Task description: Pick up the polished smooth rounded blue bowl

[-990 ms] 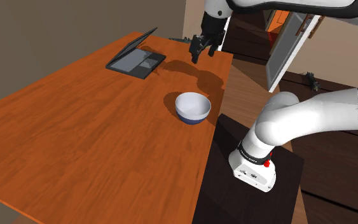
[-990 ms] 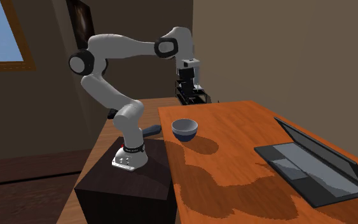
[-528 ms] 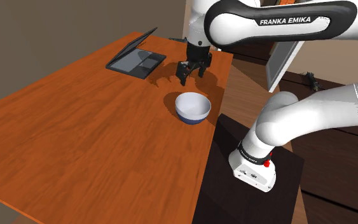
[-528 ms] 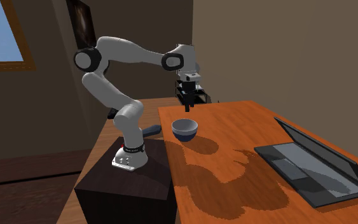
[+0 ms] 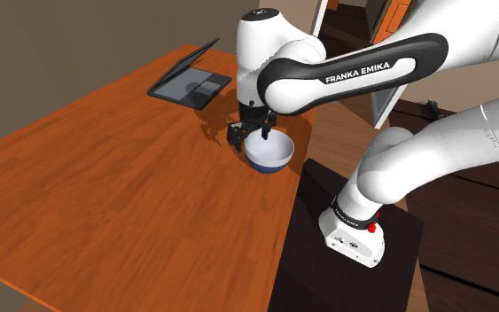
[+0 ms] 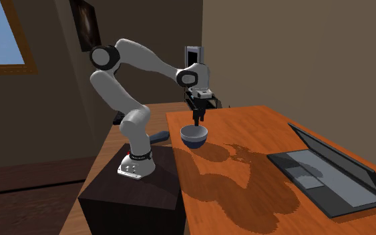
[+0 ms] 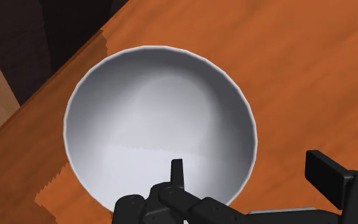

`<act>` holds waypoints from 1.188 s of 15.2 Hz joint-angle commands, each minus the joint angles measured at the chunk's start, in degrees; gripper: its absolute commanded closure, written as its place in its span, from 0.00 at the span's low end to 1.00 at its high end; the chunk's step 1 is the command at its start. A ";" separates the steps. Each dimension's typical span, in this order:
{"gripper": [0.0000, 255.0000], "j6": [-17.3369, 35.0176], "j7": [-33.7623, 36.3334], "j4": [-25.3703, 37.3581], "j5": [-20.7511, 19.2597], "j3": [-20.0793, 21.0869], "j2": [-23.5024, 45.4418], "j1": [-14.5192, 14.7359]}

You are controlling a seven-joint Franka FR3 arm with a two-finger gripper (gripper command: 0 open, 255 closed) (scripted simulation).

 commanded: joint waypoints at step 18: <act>1.00 7.89 2.06 -4.19 0.49 2.28 4.07 -0.06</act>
